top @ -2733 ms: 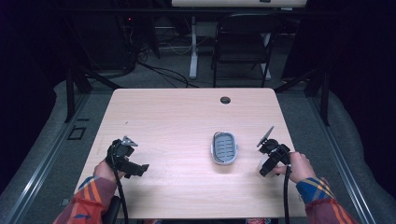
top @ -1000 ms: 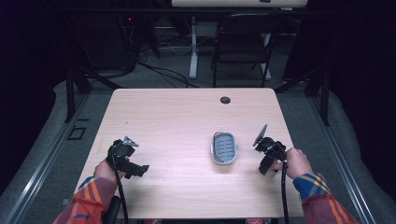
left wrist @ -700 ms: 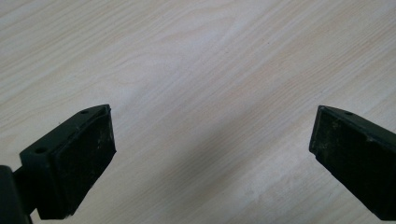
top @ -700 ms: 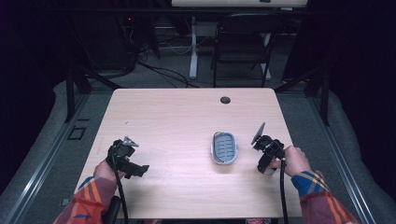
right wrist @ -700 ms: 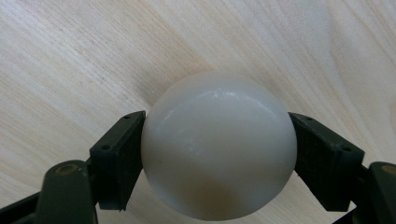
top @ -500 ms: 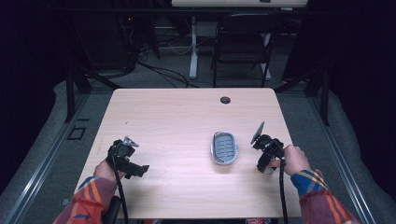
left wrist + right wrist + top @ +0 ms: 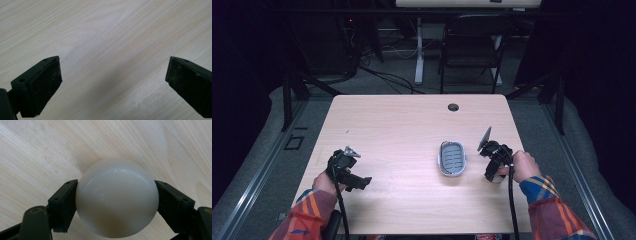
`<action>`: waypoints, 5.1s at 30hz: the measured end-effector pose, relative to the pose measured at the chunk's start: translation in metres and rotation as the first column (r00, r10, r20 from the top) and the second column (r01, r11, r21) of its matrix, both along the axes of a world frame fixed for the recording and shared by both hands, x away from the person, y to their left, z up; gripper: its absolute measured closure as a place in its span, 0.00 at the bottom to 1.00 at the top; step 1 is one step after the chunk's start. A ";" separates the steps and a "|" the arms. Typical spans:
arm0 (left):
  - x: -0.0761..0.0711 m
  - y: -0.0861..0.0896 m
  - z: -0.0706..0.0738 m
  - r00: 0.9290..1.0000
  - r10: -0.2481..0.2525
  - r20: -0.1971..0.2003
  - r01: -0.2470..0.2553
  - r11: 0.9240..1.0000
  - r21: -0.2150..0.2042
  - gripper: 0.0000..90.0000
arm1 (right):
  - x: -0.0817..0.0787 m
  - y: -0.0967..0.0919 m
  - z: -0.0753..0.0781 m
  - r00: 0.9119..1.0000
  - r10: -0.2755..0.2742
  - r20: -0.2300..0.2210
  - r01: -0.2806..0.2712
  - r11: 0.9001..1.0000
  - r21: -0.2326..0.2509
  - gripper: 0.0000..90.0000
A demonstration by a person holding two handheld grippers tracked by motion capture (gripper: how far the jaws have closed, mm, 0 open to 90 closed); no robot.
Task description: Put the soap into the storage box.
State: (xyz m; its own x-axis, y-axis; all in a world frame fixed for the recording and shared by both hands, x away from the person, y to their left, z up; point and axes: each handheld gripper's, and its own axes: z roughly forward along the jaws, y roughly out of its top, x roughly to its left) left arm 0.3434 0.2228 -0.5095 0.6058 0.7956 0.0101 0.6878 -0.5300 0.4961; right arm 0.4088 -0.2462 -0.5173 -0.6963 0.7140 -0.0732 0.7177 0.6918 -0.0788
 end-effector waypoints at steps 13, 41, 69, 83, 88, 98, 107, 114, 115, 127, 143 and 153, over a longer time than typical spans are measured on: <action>0.000 0.000 0.000 1.000 0.000 0.000 0.000 1.000 0.000 0.00 | 0.009 0.005 0.002 1.000 -0.021 0.020 0.020 0.999 0.028 0.26; 0.000 0.000 0.000 1.000 -0.004 -0.003 0.004 1.000 0.000 0.00 | 0.033 0.014 0.025 0.999 0.002 0.033 -0.001 1.000 -0.015 0.26; 0.000 0.000 -0.001 1.000 -0.008 -0.007 0.008 1.000 0.001 0.01 | 0.045 0.033 0.045 0.998 0.020 0.051 -0.019 1.000 -0.021 0.26; 0.001 -0.001 -0.001 1.000 -0.011 -0.010 0.011 1.000 0.004 0.01 | 0.050 0.047 0.056 0.997 0.053 0.049 -0.051 0.998 -0.034 0.26; 0.001 -0.001 -0.001 1.000 -0.012 -0.011 0.012 1.000 0.004 0.01 | 0.050 0.056 0.060 0.996 0.062 0.062 -0.060 0.998 -0.030 0.26; 0.001 -0.001 -0.001 1.000 -0.015 -0.017 0.015 1.000 0.004 0.01 | 0.052 0.076 0.063 0.993 0.106 0.051 -0.105 0.994 -0.035 0.26; 0.001 -0.001 -0.002 1.000 -0.015 -0.013 0.015 1.000 0.001 0.01 | 0.054 0.097 0.062 0.989 0.140 0.051 -0.139 0.990 -0.024 0.26; 0.001 0.000 -0.002 1.000 -0.017 -0.014 0.017 1.000 0.002 0.01 | 0.055 0.115 0.058 0.985 0.170 0.042 -0.170 0.985 -0.014 0.26; 0.001 0.000 -0.002 1.000 -0.017 -0.014 0.017 1.000 0.001 0.01 | 0.055 0.117 0.057 0.984 0.174 0.039 -0.173 0.985 -0.016 0.26; 0.001 -0.001 -0.002 1.000 -0.018 -0.017 0.018 1.000 0.005 0.01 | 0.057 0.135 0.047 0.978 0.206 0.018 -0.207 0.978 0.005 0.26; 0.001 -0.001 -0.003 1.000 -0.018 -0.021 0.018 1.000 0.006 0.01 | 0.055 0.143 0.026 0.975 0.224 -0.010 -0.224 0.975 0.012 0.26; 0.001 -0.001 -0.003 0.999 -0.025 -0.034 0.026 1.000 0.010 0.01 | 0.054 0.145 0.019 0.970 0.243 -0.027 -0.242 0.970 0.017 0.26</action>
